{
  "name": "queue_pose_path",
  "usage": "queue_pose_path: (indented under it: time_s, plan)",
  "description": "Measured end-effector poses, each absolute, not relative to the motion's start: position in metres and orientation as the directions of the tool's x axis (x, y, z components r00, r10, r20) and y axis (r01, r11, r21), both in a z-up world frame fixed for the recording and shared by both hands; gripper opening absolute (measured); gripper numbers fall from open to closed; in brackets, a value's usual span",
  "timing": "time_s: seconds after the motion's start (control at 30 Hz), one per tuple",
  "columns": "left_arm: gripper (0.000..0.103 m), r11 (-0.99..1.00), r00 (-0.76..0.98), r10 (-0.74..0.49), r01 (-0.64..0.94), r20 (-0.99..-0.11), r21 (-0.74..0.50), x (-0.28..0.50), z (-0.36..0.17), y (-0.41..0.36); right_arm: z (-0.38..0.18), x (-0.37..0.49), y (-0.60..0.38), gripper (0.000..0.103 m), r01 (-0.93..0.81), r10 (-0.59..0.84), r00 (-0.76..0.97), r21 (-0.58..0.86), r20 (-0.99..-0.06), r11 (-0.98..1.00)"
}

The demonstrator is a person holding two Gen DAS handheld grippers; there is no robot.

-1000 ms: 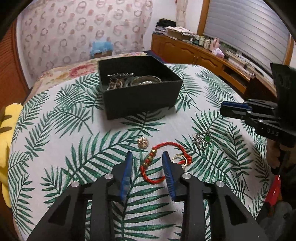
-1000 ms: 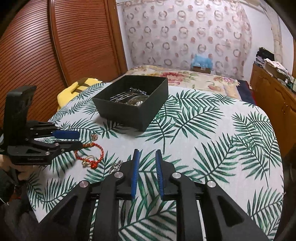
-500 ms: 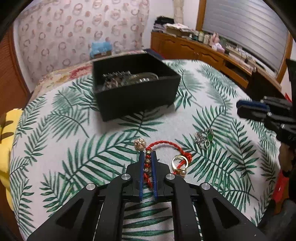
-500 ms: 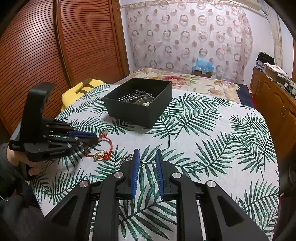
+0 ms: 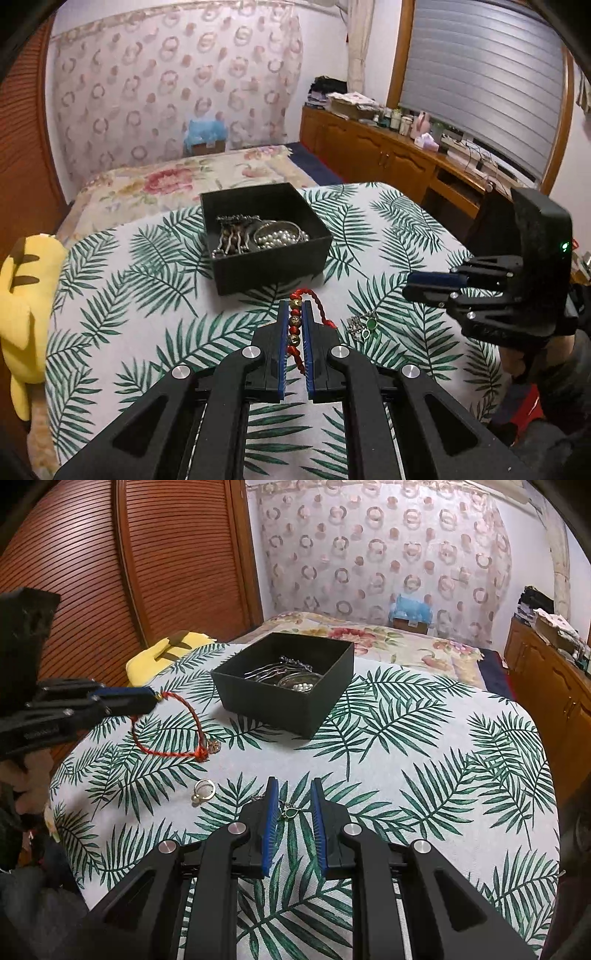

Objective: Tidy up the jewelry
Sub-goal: 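Grasp the red string bracelet with the left tool while the right tool grasps the green pendant chain, then carry the red bracelet with the left tool while the right tool carries the pendant toward the box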

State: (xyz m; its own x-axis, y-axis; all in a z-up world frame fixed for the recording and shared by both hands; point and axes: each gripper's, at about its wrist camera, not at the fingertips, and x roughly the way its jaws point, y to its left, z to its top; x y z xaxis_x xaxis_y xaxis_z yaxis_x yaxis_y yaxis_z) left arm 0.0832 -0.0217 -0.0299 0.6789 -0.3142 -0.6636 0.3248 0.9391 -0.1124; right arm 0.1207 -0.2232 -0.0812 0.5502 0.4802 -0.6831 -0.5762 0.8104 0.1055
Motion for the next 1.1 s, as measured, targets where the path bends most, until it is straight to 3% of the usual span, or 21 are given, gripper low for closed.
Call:
queue_pose_path:
  time_s: [0.5,0.67,1.1]
  plan:
    - [0.006,0.948,0.693,-0.299,0.296,-0.656,-0.12,0.067,-0.034,-0.012,-0.104,0.125,-0.206,0.02,-0.616,0.488,0.472,0.122,-0.734,0.779]
    - [0.006,0.948,0.699,-0.298,0.294,-0.65,-0.119,0.065,-0.034,-0.013,-0.113,0.137,-0.2,0.039,-0.575,0.458,0.484,0.123,-0.746,0.809]
    - [0.006,0.948,0.695,-0.302,0.292,-0.652,-0.127,0.062,-0.04,-0.016,-0.122,0.137,-0.215,0.042,-0.523,0.343,0.499,0.039,-0.795,0.851]
